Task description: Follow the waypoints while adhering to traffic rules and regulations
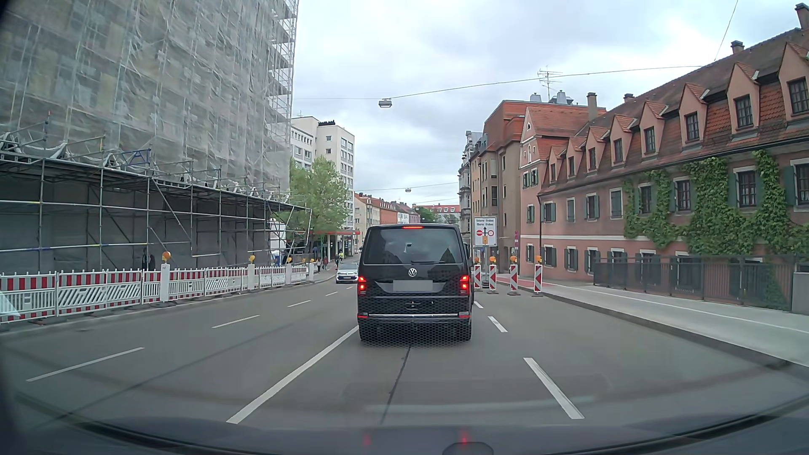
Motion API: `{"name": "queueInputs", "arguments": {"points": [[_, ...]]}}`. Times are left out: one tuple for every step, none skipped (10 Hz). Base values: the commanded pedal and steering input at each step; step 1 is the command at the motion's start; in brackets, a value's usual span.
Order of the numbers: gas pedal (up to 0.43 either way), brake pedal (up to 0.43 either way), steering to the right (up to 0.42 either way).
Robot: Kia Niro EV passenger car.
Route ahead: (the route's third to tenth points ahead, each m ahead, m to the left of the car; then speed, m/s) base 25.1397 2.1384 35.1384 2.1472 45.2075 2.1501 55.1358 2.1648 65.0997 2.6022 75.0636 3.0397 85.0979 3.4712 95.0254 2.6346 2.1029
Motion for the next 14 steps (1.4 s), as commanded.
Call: {"name": "queueInputs", "arguments": {"points": [[0.0, 0.134, 0.016], [0.0, 0.165, 0.016], [0.0, 0.177, 0.016], [0.0, 0.189, 0.015], [0.0, 0.195, 0.014], [0.0, 0.195, 0.014], [0.0, 0.201, 0.014], [0.0, 0.201, 0.013], [0.0, 0.201, 0.011], [0.0, 0.201, 0.008], [0.0, 0.207, 0.004], [0.0, 0.207, 0.002], [0.0, 0.213, 0.002], [0.0, 0.22, 0.001]]}}
